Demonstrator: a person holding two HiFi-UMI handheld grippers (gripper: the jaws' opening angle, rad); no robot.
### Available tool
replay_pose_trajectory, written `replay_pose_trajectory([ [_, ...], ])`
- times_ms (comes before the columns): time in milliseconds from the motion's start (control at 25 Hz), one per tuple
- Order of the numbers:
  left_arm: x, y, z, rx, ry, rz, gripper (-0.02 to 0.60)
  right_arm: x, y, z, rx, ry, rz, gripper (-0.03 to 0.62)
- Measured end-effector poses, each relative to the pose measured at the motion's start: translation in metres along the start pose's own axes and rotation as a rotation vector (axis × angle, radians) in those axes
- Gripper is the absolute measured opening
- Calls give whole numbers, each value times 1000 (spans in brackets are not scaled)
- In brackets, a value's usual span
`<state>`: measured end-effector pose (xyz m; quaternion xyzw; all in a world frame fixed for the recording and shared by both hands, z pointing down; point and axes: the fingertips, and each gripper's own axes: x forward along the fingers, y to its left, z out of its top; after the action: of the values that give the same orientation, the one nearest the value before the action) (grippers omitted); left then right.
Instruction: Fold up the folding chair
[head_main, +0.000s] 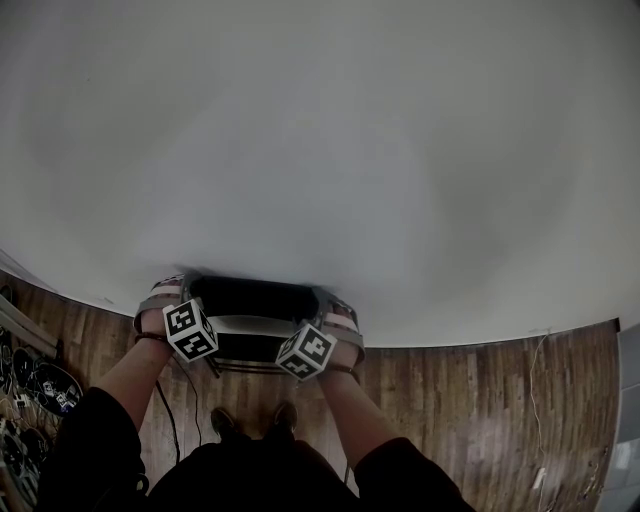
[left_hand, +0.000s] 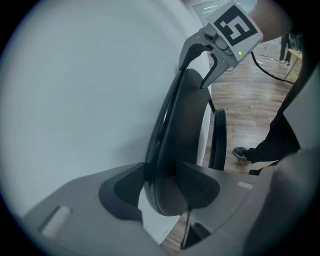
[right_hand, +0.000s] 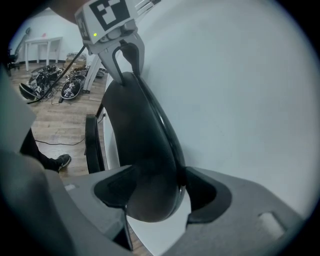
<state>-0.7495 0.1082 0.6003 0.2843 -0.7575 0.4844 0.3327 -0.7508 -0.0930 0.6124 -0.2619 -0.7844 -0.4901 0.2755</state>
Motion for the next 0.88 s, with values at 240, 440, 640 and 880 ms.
replay_pose_trajectory([
  [240, -1, 4, 3, 21, -1, -15, 206, -3, -6, -2, -14, -6, 23, 305],
  [440, -4, 0, -4, 29, 2, -24, 199, -6, 1, -1, -29, -1, 34, 304],
  [640, -11, 4, 4, 24, -3, -14, 184, -13, -5, -7, -13, -11, 49, 293],
  [880, -29, 5, -2, -8, 4, 23, 183, -30, -2, 0, 28, -70, 63, 293],
])
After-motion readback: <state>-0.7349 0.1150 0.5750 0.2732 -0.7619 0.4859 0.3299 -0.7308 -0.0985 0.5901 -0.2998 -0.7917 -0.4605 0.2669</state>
